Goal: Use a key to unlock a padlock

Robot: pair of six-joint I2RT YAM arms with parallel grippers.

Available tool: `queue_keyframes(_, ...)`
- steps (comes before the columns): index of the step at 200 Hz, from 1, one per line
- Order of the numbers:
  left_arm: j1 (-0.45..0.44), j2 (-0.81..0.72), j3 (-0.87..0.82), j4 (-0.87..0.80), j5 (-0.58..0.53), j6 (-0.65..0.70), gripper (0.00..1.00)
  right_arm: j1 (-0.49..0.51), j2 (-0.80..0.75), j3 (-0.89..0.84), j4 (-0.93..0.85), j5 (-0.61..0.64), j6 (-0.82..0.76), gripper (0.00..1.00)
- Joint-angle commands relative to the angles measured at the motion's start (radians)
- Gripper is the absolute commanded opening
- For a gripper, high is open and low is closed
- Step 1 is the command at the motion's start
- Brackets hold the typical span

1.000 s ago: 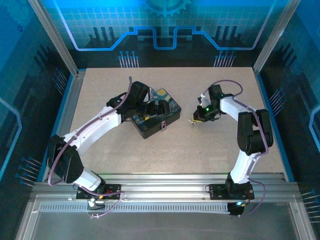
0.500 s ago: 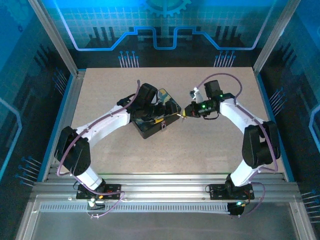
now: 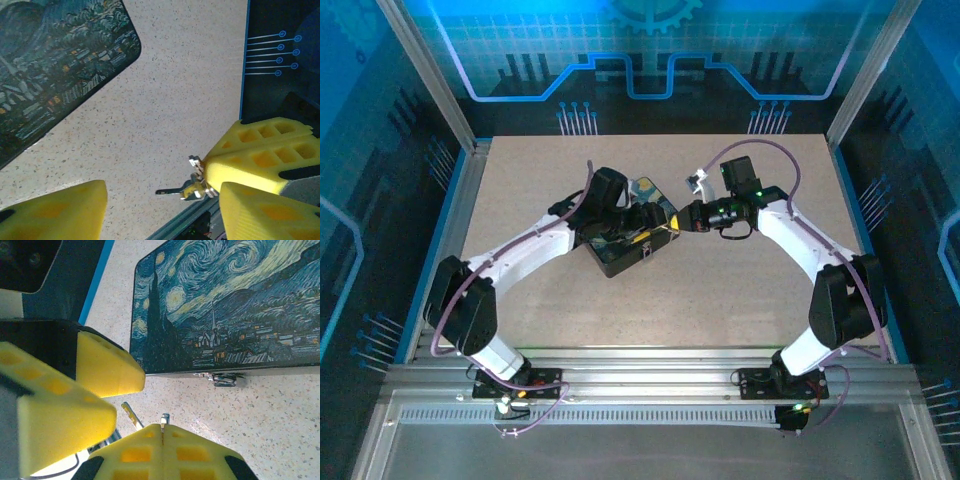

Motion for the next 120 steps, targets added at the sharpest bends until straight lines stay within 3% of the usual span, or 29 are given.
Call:
queue_keyframes(1, 0.013, -0.049, -0.017, 0.041, 0.046, -0.003, 0.59, 0.025, -0.009, 0.040, 0.004, -0.043, 0.011, 0.01)
queue_keyframes(48, 0.014, -0.051, -0.038, 0.089, 0.081, -0.018, 0.56, 0.043, 0.006, 0.057, 0.006, -0.039, 0.020, 0.02)
queue_keyframes(120, 0.015, -0.049, -0.048, 0.104, 0.085, -0.020, 0.35, 0.056, 0.011, 0.063, 0.013, -0.038, 0.024, 0.02)
